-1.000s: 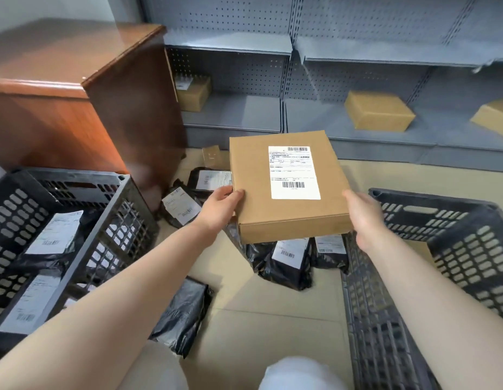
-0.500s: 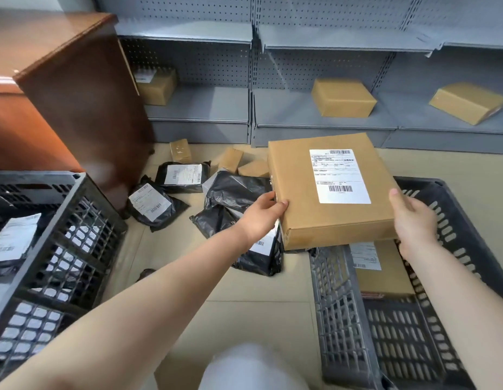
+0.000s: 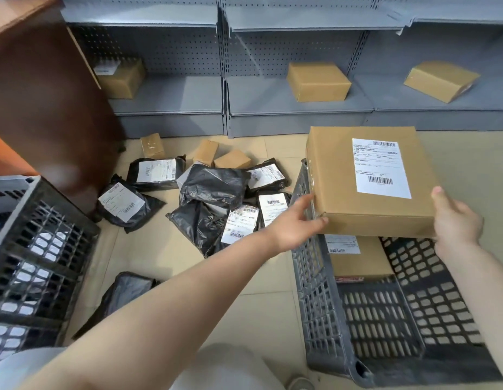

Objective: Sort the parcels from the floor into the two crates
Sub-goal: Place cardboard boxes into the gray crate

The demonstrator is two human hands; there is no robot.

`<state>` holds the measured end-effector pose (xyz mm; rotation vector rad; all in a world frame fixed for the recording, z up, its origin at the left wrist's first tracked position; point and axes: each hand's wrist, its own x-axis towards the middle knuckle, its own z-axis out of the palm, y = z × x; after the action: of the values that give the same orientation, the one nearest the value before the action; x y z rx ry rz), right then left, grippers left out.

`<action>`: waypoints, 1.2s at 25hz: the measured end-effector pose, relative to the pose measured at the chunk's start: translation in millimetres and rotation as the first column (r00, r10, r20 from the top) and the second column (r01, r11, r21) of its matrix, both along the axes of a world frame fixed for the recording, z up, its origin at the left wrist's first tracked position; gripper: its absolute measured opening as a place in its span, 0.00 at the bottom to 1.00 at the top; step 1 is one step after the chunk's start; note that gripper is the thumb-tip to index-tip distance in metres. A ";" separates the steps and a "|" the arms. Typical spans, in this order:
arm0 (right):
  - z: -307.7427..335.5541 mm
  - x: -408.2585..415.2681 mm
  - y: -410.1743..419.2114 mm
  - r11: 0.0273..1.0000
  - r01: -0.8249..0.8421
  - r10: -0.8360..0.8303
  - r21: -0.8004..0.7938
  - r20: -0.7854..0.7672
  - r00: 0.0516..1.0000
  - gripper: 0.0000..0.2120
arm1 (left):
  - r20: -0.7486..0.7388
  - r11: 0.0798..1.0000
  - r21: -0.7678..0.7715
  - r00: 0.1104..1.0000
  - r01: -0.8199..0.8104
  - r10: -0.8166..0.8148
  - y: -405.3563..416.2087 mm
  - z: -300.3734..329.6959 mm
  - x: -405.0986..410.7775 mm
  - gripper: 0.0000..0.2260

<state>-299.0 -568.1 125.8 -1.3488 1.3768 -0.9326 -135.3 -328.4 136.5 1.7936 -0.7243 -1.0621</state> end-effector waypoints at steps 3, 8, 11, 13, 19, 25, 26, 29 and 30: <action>-9.2 -16.6 -13.0 0.998 0.070 -0.070 0.006 -0.026 0.997 0.32 | 0.154 0.982 0.075 0.971 0.172 -0.182 -2.0 -11.7 -8.6 0.29; -23.9 -36.1 -22.8 0.998 0.060 -0.062 -0.018 -0.100 0.993 0.26 | 0.329 0.951 0.150 0.893 0.271 -0.307 0.5 -32.1 -11.7 0.24; -41.5 -39.6 -19.2 0.999 0.028 -0.032 -0.025 -0.167 0.985 0.27 | 0.327 0.955 0.152 0.898 0.256 -0.293 1.2 -39.4 -13.4 0.25; -56.6 -38.5 -14.2 1.000 -0.011 0.011 -0.003 -0.196 0.981 0.26 | 0.306 0.958 0.145 0.909 0.247 -0.281 1.4 -43.2 -15.5 0.25; -84.8 -34.2 -11.5 0.999 -0.033 0.044 0.041 -0.298 0.953 0.24 | 0.238 0.965 0.121 0.937 0.233 -0.256 1.0 -51.8 -11.9 0.26; -103.3 -28.7 -20.8 0.993 -0.090 0.110 0.081 -0.296 0.949 0.24 | 0.233 0.964 0.096 0.936 0.249 -0.265 -1.3 -67.0 -6.2 0.25; -107.1 -26.9 -22.1 0.992 -0.088 0.112 0.094 -0.290 0.951 0.24 | 0.236 0.964 0.088 0.935 0.251 -0.265 -1.4 -68.4 -5.9 0.25; -118.7 -24.9 -23.3 0.986 -0.061 0.100 0.156 -0.256 0.961 0.22 | 0.241 0.966 0.070 0.936 0.248 -0.258 -2.6 -70.7 -4.0 0.24; -122.2 -25.3 -24.5 0.982 -0.062 0.106 0.178 -0.250 0.963 0.21 | 0.242 0.967 0.063 0.936 0.248 -0.256 -2.6 -71.3 -3.4 0.23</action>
<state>-324.3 -592.6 3.6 -1.4230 1.5438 -0.5835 -138.7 -331.0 65.2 1.9179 -1.1208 -1.0261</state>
